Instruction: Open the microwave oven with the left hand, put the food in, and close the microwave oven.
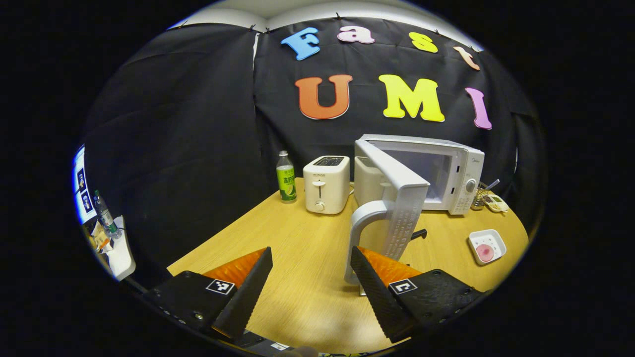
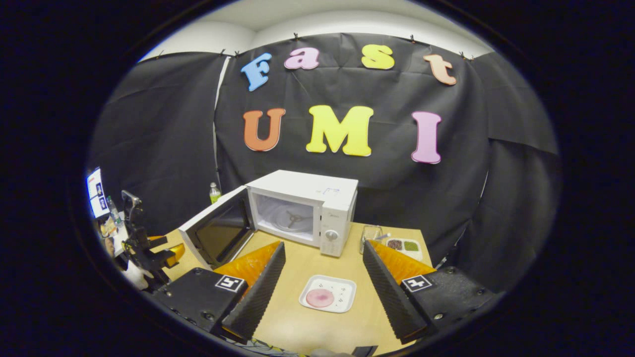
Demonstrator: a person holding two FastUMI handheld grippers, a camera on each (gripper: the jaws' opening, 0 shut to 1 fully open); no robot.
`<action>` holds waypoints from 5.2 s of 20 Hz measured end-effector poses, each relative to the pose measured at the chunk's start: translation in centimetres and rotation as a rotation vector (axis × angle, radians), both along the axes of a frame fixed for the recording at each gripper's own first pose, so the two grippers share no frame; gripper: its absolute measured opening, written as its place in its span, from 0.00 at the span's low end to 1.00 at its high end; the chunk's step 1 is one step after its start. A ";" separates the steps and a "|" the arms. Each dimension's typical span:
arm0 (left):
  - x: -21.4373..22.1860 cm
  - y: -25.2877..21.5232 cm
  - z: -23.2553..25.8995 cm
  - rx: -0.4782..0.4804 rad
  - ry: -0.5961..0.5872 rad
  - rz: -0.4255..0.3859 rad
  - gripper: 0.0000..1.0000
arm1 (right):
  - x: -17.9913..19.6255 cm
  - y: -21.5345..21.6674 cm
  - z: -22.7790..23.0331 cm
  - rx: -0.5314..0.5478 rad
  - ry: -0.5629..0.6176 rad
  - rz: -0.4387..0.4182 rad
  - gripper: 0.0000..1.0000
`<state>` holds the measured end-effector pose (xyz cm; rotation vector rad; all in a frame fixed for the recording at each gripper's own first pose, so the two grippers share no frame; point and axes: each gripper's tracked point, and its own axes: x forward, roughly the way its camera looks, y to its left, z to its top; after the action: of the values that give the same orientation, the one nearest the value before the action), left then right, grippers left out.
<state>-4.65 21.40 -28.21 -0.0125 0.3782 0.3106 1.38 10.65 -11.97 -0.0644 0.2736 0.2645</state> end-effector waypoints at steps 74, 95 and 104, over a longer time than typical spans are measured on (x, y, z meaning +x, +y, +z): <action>4.0 1.0 10.9 -0.029 -0.147 -0.085 0.97 | 10.6 3.4 -31.6 0.359 1.099 -0.220 0.41; 3.9 0.3 13.9 0.058 -0.125 -0.146 0.97 | 12.7 8.2 -26.4 0.732 0.804 -0.115 0.03; 5.5 -4.3 16.4 0.067 -0.127 -0.252 0.96 | 18.6 16.0 -20.3 0.966 0.633 -0.250 0.04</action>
<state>0.88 17.11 -11.77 0.0800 0.2401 0.0727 19.94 26.67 -32.25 1.0190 0.7492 0.1390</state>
